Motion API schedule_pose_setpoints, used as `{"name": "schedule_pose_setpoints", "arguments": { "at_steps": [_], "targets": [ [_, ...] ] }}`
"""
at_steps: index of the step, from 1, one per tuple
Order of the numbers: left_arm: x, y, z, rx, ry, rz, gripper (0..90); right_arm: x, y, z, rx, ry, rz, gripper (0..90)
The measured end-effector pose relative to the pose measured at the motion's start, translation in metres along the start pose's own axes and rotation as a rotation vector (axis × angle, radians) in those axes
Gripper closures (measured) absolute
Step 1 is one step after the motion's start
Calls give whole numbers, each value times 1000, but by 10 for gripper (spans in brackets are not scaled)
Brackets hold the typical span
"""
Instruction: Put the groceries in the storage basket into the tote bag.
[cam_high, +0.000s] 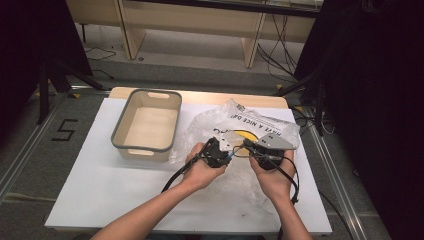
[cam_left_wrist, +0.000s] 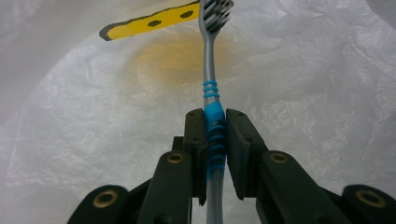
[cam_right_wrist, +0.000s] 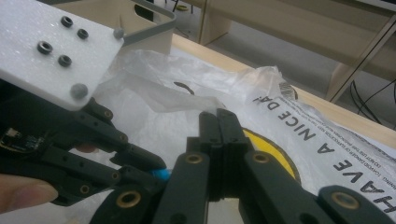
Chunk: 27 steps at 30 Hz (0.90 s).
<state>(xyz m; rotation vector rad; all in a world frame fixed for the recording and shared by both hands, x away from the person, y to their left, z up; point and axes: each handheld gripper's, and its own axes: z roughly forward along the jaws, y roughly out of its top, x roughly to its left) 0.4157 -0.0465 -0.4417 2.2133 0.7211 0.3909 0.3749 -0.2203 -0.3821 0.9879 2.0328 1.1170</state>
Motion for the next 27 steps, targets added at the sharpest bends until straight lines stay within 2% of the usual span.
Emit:
{"name": "schedule_pose_setpoints", "arguments": {
  "at_steps": [8, 14, 15, 16, 17, 19, 21, 23, 26, 27],
  "targets": [
    [-1, 0, 10, -1, 13, 12, 784, 0, 0, 0, 2, 1, 0, 900],
    [-1, 2, 13, -21, 21, 43, 774, -1, 0, 0, 0, 0, 4, 900],
    [-1, 2, 14, -25, 24, 63, 766, -1, 0, 0, 0, 0, 4, 900],
    [-1, 2, 14, -25, 24, 63, 740, -1, 0, -1, 0, 0, 3, 900],
    [0, 2, 16, -35, 8, 91, 675, -1, 0, -1, 0, -1, 3, 900],
    [1, 1, 15, -32, 7, 103, 573, -1, 0, -1, -1, -2, 3, 900],
    [2, 0, 14, -21, 4, 114, 508, -1, -1, -1, -1, -1, 4, 900],
    [1, -2, 10, -25, 9, 119, 464, -2, -1, -1, 0, -2, 5, 900],
    [1, -4, 5, -31, 6, 115, 444, -2, -1, -1, 1, -3, 6, 900],
    [0, -6, -1, -34, 8, 117, 425, -2, -1, -1, 3, -4, 8, 900]
  ]
}}
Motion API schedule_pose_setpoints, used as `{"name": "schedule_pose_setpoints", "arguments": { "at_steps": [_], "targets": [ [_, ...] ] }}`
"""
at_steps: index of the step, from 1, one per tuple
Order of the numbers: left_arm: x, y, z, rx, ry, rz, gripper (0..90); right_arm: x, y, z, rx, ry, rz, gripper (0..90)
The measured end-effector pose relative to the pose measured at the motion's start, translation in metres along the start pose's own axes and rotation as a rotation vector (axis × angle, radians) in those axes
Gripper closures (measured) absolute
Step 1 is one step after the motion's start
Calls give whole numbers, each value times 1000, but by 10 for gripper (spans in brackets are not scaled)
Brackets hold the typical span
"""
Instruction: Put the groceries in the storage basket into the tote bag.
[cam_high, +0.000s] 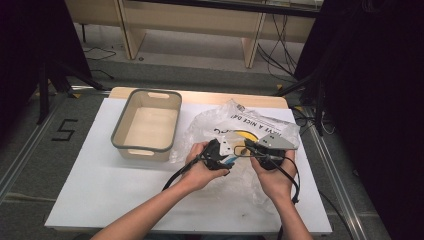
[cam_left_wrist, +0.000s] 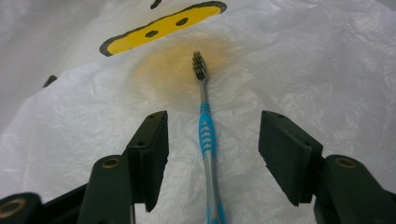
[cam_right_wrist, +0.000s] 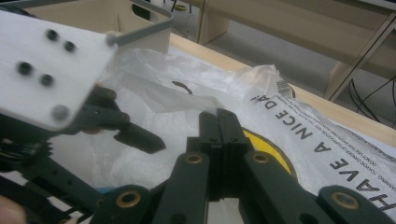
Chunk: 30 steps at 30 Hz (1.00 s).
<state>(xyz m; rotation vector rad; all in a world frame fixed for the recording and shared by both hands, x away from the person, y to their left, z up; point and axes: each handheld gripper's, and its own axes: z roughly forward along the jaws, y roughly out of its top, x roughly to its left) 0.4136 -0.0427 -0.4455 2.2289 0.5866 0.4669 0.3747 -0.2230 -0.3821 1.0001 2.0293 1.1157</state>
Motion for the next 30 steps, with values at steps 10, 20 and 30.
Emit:
{"name": "schedule_pose_setpoints", "arguments": {
  "at_steps": [10, 20, 30],
  "targets": [
    [-2, -20, -42, -15, -9, -1, 395, 0, -2, -1, 7, 1, -7, 900],
    [4, -45, -74, -28, 19, -8, 395, 2, -7, -1, 43, 17, -18, 900],
    [12, -70, -102, -32, 58, -35, 407, 1, -22, -2, 103, 66, -20, 900]
  ]
}}
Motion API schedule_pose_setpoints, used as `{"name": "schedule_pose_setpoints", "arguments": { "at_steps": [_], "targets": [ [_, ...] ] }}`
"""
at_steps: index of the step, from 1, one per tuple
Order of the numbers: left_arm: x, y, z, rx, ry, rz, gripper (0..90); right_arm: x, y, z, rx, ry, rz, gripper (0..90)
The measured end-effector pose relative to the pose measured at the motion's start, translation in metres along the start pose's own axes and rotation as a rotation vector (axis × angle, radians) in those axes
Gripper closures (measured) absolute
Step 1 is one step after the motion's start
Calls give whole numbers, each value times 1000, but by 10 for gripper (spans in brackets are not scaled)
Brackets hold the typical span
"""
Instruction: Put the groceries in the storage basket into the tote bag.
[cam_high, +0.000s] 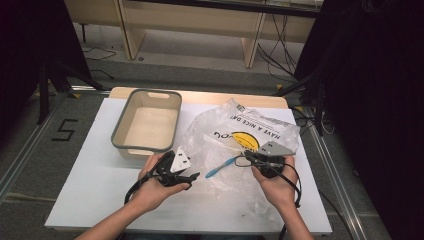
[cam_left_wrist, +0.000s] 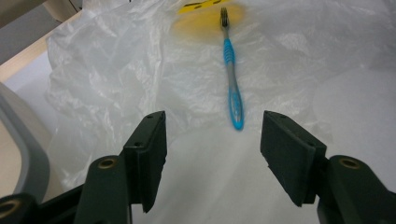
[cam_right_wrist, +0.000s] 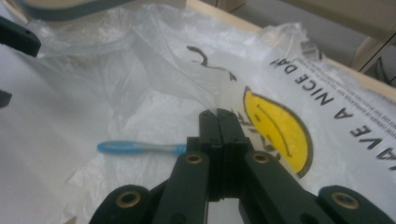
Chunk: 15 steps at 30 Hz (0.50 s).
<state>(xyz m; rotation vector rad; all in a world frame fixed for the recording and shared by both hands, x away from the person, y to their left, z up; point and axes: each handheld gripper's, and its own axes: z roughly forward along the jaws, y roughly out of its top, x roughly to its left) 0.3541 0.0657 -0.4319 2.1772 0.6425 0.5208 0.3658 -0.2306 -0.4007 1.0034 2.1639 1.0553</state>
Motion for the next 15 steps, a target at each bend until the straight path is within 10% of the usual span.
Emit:
{"name": "schedule_pose_setpoints", "arguments": {
  "at_steps": [15],
  "targets": [
    [11, -15, -1, 38, 61, -13, 424, 6, -37, 8, 150, 121, -23, 900]
  ]
}}
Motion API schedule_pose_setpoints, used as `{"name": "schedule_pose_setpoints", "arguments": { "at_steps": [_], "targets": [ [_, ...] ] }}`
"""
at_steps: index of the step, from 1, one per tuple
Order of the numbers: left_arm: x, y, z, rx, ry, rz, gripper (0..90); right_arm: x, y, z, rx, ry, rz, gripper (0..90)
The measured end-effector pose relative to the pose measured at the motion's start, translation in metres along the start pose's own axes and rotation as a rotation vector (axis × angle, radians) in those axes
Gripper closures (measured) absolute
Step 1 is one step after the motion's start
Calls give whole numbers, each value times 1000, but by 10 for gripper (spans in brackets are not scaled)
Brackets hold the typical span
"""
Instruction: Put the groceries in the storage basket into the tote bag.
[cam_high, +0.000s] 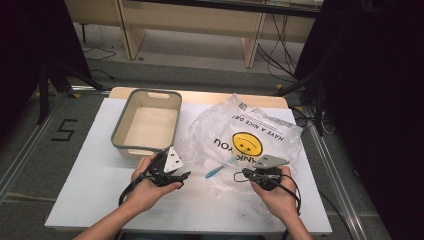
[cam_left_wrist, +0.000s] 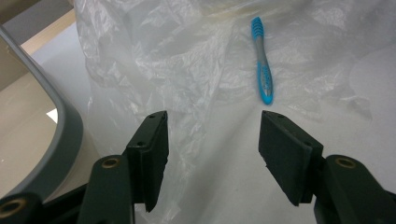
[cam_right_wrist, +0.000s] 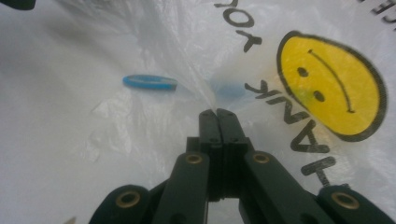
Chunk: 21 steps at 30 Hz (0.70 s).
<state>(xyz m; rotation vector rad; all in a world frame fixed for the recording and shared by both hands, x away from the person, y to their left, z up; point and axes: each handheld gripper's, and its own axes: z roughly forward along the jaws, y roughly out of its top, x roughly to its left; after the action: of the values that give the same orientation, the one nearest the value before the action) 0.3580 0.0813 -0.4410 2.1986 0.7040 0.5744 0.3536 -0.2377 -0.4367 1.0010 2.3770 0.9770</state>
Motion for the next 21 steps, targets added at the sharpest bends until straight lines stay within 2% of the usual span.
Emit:
{"name": "schedule_pose_setpoints", "arguments": {
  "at_steps": [6, 7, 15, 17, 21],
  "targets": [
    [3, -7, 1, 28, 11, -13, 421, 4, -6, 8, 44, 31, -15, 900],
    [4, -9, 1, 36, 16, -28, 421, 6, -8, 11, 65, 44, -25, 900],
    [6, -18, 6, 81, 16, -35, 419, 10, -15, 19, 132, 81, -41, 897],
    [7, -21, 8, 94, 10, -35, 419, 11, -16, 20, 144, 85, -39, 895],
    [7, -22, 10, 90, 5, -49, 420, 12, -19, 21, 151, 91, -39, 891]
  ]
}}
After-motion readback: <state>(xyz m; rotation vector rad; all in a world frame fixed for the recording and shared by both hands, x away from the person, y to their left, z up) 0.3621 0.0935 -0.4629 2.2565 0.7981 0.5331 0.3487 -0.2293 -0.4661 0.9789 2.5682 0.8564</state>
